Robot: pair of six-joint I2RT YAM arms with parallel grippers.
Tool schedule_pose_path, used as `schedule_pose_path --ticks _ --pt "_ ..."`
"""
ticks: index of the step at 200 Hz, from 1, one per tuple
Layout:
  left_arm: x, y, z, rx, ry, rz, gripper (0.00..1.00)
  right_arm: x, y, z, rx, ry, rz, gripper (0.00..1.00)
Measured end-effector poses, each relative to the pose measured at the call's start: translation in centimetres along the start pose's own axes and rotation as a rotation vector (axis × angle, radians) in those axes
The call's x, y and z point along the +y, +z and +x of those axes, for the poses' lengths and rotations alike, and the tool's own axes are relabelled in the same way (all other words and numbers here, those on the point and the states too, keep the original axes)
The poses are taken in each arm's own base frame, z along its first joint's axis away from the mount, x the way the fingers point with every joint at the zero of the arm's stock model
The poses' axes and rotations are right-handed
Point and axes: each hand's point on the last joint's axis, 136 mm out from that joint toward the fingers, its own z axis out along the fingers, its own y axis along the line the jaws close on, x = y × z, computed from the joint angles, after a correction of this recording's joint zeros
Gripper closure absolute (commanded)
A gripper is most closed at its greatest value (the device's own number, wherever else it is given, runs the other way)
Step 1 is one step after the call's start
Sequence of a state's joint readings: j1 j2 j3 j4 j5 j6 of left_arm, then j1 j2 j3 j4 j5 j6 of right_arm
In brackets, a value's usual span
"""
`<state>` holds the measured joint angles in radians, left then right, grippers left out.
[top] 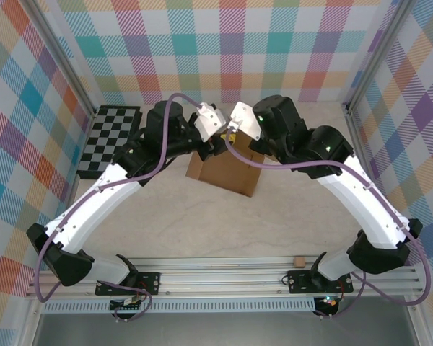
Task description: Fold the paper box
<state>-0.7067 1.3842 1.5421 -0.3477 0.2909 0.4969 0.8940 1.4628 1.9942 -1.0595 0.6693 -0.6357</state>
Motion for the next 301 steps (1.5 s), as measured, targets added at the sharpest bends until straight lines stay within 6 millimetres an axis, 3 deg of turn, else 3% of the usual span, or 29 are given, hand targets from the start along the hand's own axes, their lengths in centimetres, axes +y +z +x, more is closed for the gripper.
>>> schedule_pose_path --ticks 37,75,114,175,221,271,283,292,301 --pt "-0.4 -0.7 1.3 0.005 0.011 0.026 0.42 1.9 0.0 0.5 -0.027 -0.019 -0.043 0.95" --pt "2.6 -2.7 3.0 0.022 -0.014 -0.053 0.36 2.2 -1.9 -0.3 -0.106 -0.024 -0.07 0.95" --pt "1.4 -3.8 2.3 -0.018 -0.018 -0.001 0.34 1.7 -2.3 -0.4 -0.122 -0.019 -0.059 0.95" --pt "-0.9 -2.8 1.7 -0.042 -0.042 0.07 0.36 2.1 -2.3 -0.7 -0.137 -0.014 -0.083 0.95" --pt "-1.5 0.2 3.1 0.018 -0.062 0.1 0.49 2.7 -2.4 -1.1 -0.157 0.0 -0.115 0.95" --pt "-1.6 1.3 3.5 0.044 -0.041 0.097 0.93 2.9 -2.4 -1.2 -0.163 0.0 -0.124 0.93" --pt "-1.8 1.3 3.6 0.046 -0.044 0.106 1.0 2.9 -2.2 -1.3 -0.165 0.003 -0.118 0.93" --pt "-2.0 1.4 3.7 0.053 -0.043 0.11 1.0 3.1 -2.0 -1.2 -0.16 0.001 -0.119 0.91" --pt "-2.2 1.3 3.9 0.062 -0.046 0.113 1.0 3.3 -1.8 -1.1 -0.157 -0.001 -0.122 0.82"
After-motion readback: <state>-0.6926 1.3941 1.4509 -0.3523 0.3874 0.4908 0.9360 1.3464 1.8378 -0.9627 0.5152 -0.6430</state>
